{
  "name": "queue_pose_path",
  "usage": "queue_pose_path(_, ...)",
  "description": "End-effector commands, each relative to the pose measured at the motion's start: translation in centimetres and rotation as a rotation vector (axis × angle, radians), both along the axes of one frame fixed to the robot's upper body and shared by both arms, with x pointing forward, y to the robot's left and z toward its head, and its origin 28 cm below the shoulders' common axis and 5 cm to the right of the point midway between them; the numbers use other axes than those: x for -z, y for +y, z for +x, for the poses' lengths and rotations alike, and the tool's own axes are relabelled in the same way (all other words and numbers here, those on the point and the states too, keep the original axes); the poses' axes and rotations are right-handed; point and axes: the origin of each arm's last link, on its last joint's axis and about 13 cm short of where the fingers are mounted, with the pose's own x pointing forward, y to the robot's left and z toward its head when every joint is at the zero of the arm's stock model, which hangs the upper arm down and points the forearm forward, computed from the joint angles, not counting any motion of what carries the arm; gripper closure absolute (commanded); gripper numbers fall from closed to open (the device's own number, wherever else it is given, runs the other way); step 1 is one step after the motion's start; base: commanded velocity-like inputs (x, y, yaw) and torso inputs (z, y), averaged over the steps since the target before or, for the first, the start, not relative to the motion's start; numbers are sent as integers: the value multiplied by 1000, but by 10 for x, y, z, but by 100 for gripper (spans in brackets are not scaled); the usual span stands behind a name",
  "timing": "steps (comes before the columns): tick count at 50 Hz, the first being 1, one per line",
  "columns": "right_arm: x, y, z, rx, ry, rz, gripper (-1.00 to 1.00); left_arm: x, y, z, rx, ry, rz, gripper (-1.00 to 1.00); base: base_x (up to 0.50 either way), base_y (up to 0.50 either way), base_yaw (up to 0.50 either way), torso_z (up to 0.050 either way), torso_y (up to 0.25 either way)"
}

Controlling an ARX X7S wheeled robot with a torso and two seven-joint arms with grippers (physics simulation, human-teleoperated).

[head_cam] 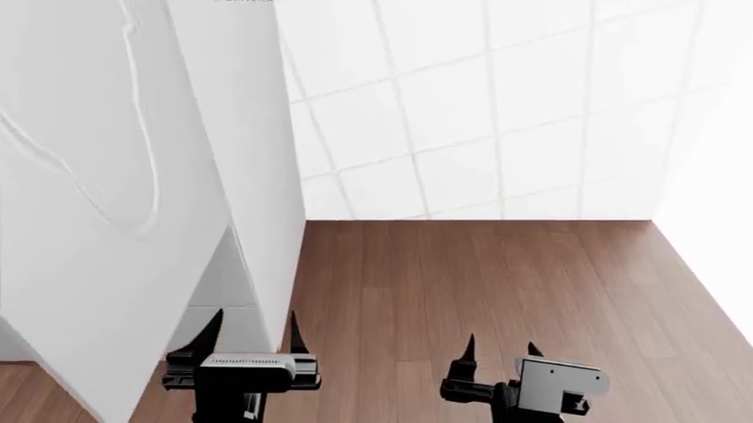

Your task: Close the side bottom right group 3 doors

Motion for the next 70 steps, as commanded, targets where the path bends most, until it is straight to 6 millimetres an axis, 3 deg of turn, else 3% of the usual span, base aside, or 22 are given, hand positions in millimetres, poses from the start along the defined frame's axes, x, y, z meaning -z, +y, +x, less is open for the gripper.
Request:
queue_pose_path(1, 1, 0, 0, -1, 8, -1, -100, -1, 0, 0, 1, -4, 1, -100, 500, -66, 0, 0, 0)
queue_pose_path(37, 3, 0, -1, 1, 10, 2, -100, 2, -1, 0, 5, 3, 6, -100, 500, -67, 0, 0, 0)
queue_pose_path(51, 2, 0, -1, 2, -15, -15, -100, 1, 0, 0, 5, -1, 5, -100, 13, 0, 0, 0, 0)
queue_pose_path(70, 3, 0, -1, 6, -15, -17, -100, 1, 0, 0, 3, -4, 5, -100, 0, 319, 0, 0, 0)
